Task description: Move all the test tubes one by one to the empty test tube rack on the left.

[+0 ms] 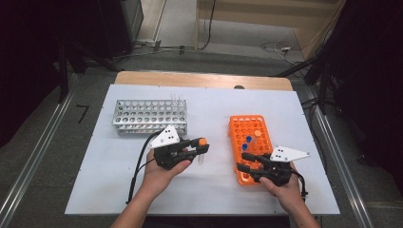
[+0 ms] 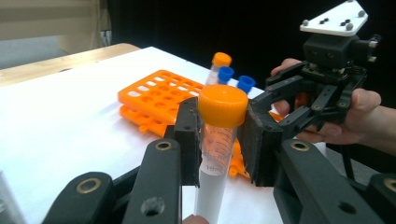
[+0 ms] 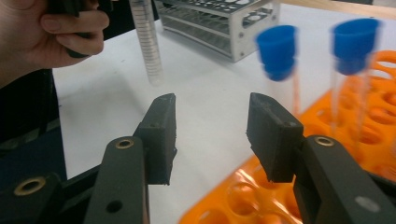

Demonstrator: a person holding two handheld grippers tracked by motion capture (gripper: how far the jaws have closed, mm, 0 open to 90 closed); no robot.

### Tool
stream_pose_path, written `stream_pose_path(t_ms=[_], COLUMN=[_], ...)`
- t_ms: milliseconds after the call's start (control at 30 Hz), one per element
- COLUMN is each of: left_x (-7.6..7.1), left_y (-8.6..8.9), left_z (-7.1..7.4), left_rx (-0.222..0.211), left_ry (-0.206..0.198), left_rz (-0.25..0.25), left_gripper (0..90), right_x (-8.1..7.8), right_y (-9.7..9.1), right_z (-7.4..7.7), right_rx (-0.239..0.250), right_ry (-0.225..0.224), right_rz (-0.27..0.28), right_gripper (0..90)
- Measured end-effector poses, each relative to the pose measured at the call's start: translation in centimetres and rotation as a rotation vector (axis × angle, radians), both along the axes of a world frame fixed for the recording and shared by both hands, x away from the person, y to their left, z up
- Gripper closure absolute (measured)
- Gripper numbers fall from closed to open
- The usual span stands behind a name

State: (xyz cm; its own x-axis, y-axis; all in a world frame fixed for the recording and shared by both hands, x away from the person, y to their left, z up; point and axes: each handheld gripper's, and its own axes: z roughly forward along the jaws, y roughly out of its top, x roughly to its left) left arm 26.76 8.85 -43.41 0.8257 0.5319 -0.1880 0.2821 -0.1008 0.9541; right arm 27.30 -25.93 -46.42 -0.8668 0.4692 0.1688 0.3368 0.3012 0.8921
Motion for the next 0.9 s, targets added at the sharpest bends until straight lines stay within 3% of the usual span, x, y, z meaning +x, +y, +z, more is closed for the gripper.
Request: stream_pose_path(t_ms=[367,667,900], left_x=[1.6,3.5,5.5], left_y=[2.6,4.8,6.5], left_z=[0.3,1.3,1.9], left_rx=[-0.015,0.001,-0.014], left_ry=[-0.011,-0.04,-0.05], left_rz=[0.094,0.185,0.256], left_gripper=[70.7,70.7,70.7], right_x=[0.8,1.4,1.7], right_y=[-3.2,-5.3,-5.9], right_z=[-0.1,-0.3,-0.6], right_rx=[0.012,0.012,-0.004], right_ry=[0.006,0.019,0.025], right_rz=[-0.067,-0.122,-0.154], right_gripper=[44.1,24.5,0.6])
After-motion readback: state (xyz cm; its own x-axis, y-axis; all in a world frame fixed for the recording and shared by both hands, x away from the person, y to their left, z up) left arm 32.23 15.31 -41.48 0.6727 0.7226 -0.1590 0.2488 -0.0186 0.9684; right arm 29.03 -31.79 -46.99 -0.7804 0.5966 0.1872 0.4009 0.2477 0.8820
